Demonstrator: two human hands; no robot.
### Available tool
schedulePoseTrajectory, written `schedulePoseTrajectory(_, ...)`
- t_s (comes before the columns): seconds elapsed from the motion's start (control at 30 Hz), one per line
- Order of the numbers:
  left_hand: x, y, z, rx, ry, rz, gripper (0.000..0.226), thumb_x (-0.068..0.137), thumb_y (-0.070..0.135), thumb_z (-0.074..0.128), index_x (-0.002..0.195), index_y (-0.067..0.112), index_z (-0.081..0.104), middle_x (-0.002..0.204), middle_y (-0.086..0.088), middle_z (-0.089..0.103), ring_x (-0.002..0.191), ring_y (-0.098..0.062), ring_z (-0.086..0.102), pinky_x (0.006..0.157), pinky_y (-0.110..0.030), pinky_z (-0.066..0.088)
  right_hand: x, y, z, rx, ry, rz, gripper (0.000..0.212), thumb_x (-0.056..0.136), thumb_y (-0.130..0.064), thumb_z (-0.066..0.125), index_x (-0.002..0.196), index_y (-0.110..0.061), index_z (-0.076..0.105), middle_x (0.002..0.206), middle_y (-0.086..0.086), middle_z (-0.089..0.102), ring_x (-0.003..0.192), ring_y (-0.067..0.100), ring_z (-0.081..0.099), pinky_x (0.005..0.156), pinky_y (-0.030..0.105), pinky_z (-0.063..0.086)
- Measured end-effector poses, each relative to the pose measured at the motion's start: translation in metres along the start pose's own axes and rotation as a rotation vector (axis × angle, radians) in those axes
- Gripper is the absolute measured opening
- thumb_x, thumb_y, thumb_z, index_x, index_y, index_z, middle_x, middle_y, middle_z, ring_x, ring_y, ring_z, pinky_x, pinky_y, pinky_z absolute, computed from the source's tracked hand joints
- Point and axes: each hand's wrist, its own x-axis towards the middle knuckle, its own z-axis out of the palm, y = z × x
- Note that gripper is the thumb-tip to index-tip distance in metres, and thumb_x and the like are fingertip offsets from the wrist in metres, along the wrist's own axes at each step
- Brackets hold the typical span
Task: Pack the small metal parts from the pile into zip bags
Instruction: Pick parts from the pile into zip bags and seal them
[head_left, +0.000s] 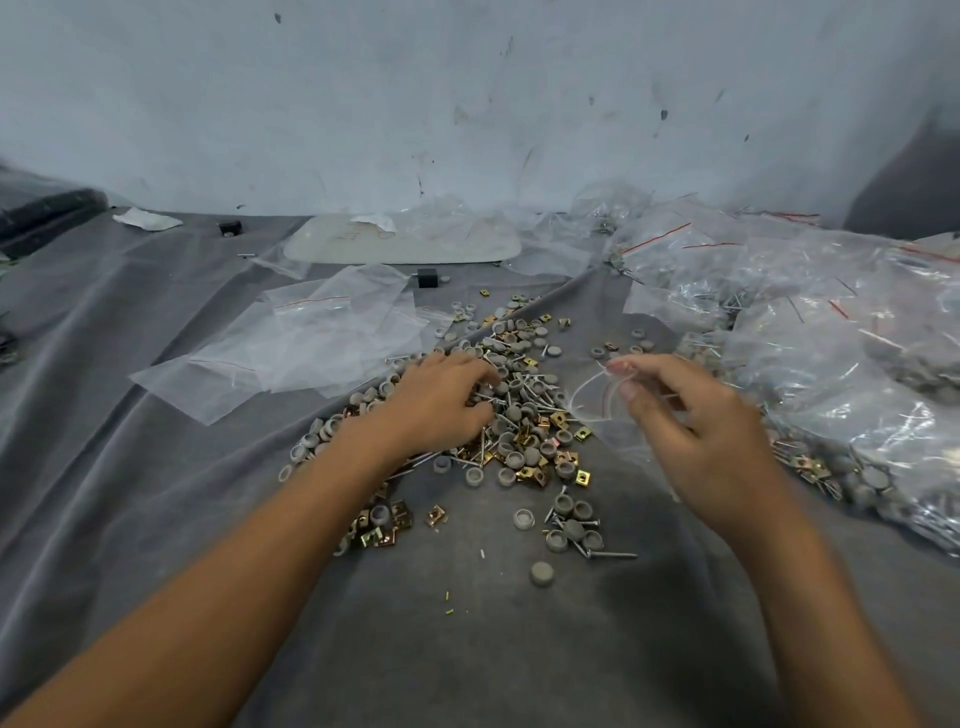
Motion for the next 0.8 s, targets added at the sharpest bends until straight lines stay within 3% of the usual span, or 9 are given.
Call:
schedulePoseTrajectory(0.1, -0.008, -0.002, 0.002, 0.076, -0.049, 0.001, 0.047, 0.094, 0.041, 0.055, 0.139, 0.03, 0.05, 0.142, 0.001, 0.051, 0.128, -0.02, 0.041, 0.111, -0.045, 0.034, 0.0, -0.001, 0.0, 0.014, -0.006, 0.014, 0.023, 0.1, -0.016, 0.062, 0.119, -0.025, 0.071, 0.114, -0.016, 0.07, 0.108, -0.008, 0.061, 0.089, 0.008, 0.044)
schedulePoseTrajectory(0.23, -0.045, -0.007, 0.004, 0.106, -0.023, 0.027, 0.038, 0.095, 0.047, 0.052, 0.129, 0.03, 0.055, 0.126, 0.007, 0.057, 0.115, -0.014, 0.044, 0.1, -0.037, 0.039, -0.001, -0.005, 0.005, 0.024, -0.002, 0.023, 0.022, 0.1, -0.015, 0.063, 0.118, -0.024, 0.073, 0.109, -0.018, 0.07, 0.1, -0.011, 0.062, 0.082, 0.004, 0.042)
schedulePoseTrajectory(0.37, -0.075, -0.011, 0.002, -0.053, 0.07, 0.017, 0.019, 0.096, 0.043, 0.061, 0.113, 0.035, 0.064, 0.114, 0.013, 0.061, 0.111, -0.007, 0.049, 0.089, -0.027, 0.036, -0.003, -0.013, 0.016, -0.007, -0.049, 0.006, 0.023, 0.1, -0.018, 0.063, 0.119, -0.024, 0.073, 0.109, -0.015, 0.071, 0.106, 0.001, 0.064, 0.094, 0.026, 0.05)
schedulePoseTrajectory(0.47, -0.084, -0.012, -0.003, -0.218, 0.126, -0.067, 0.012, 0.094, 0.037, 0.068, 0.105, 0.04, 0.066, 0.11, 0.016, 0.066, 0.103, -0.008, 0.06, 0.089, -0.032, 0.049, -0.005, -0.015, 0.025, -0.034, -0.104, -0.006, 0.024, 0.1, -0.018, 0.063, 0.122, -0.022, 0.072, 0.116, -0.008, 0.072, 0.114, 0.014, 0.063, 0.101, 0.042, 0.049)
schedulePoseTrajectory(0.6, -0.091, -0.019, -0.009, -0.346, 0.211, -0.14, 0.014, 0.09, 0.032, 0.074, 0.096, 0.042, 0.067, 0.11, 0.014, 0.071, 0.095, -0.003, 0.065, 0.081, -0.022, 0.054, -0.007, -0.017, 0.032, -0.055, -0.142, -0.023, 0.025, 0.1, -0.021, 0.062, 0.123, -0.024, 0.072, 0.118, -0.009, 0.07, 0.116, 0.017, 0.062, 0.101, 0.047, 0.048)
schedulePoseTrajectory(0.8, -0.097, -0.028, -0.014, -0.537, 0.223, -0.192, 0.025, 0.085, 0.023, 0.08, 0.094, 0.044, 0.071, 0.102, 0.013, 0.071, 0.075, -0.008, 0.068, 0.071, -0.038, 0.06, -0.012, -0.02, 0.035, -0.005, -0.157, -0.048, 0.025, 0.098, -0.019, 0.063, 0.119, -0.029, 0.073, 0.114, -0.015, 0.07, 0.115, 0.012, 0.062, 0.101, 0.044, 0.05)
